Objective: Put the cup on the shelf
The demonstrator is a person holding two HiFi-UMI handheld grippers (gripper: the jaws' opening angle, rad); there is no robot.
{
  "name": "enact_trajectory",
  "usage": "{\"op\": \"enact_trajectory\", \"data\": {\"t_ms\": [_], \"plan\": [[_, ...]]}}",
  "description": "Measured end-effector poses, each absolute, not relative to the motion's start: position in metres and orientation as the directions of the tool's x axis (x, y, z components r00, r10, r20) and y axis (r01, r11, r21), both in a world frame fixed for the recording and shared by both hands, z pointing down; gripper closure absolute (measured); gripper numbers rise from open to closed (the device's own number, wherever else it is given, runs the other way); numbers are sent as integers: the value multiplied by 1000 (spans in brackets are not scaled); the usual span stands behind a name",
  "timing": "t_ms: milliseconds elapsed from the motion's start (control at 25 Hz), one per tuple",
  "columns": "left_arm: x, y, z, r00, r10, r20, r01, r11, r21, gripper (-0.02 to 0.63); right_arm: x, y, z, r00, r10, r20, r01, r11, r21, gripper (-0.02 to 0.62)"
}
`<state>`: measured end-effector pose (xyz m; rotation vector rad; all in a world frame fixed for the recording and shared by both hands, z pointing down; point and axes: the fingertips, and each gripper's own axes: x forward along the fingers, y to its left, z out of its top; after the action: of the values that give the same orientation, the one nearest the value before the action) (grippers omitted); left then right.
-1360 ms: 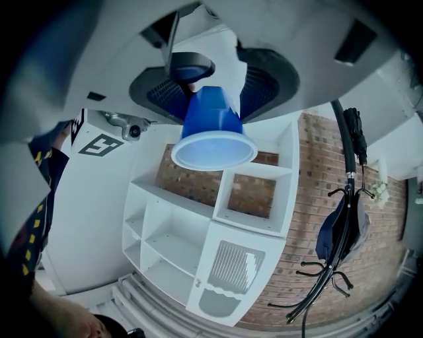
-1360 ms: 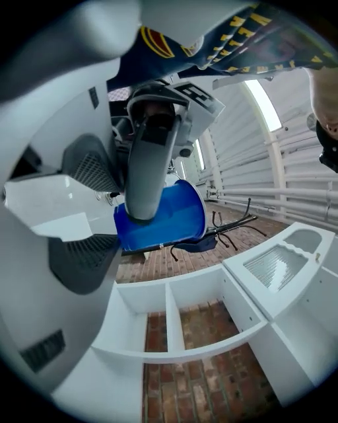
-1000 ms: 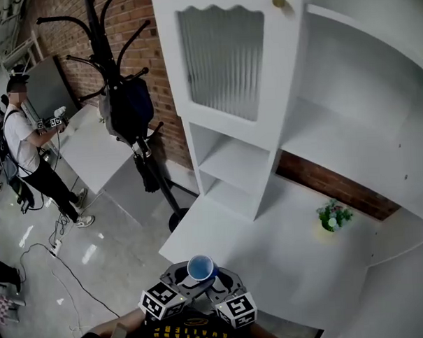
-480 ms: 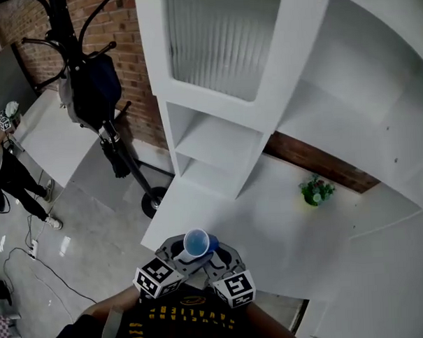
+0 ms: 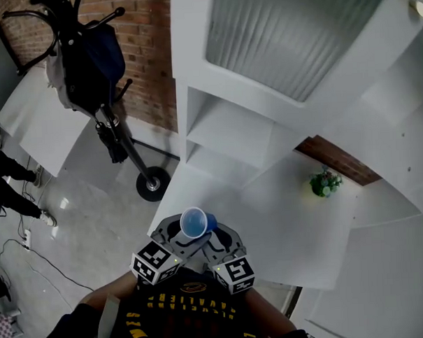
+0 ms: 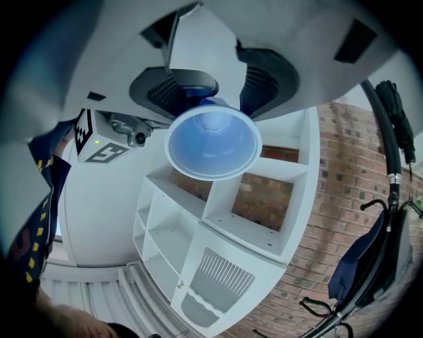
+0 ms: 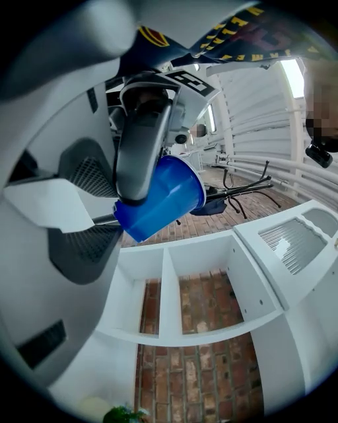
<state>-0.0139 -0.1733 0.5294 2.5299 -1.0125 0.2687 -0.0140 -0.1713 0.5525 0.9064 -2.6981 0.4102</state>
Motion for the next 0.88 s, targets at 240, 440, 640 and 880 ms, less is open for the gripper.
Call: {"op": "enact_trajectory", "data": {"t_ms": [240,440,640,880], "plan": [[-49,-195,532,707,-633,314,-706,-650,280,351,-37,-188,557,-737,-577,353,-663,718,-211,462],[-73,-224,530,669,-668,327,-740,-638,211,351,-31,-195,559,-702,-610,368,-702,680,-212,462],[-86,-258,520,597,-733,325,-796,-591,131,351,-17,-202,561,-703,-609,368,-703,672,-231,462],[-77,-290,511,530,-783,326,-838,-542,60,351,9,-211,561,-713,-599,364,-694,678,-244,462]]}}
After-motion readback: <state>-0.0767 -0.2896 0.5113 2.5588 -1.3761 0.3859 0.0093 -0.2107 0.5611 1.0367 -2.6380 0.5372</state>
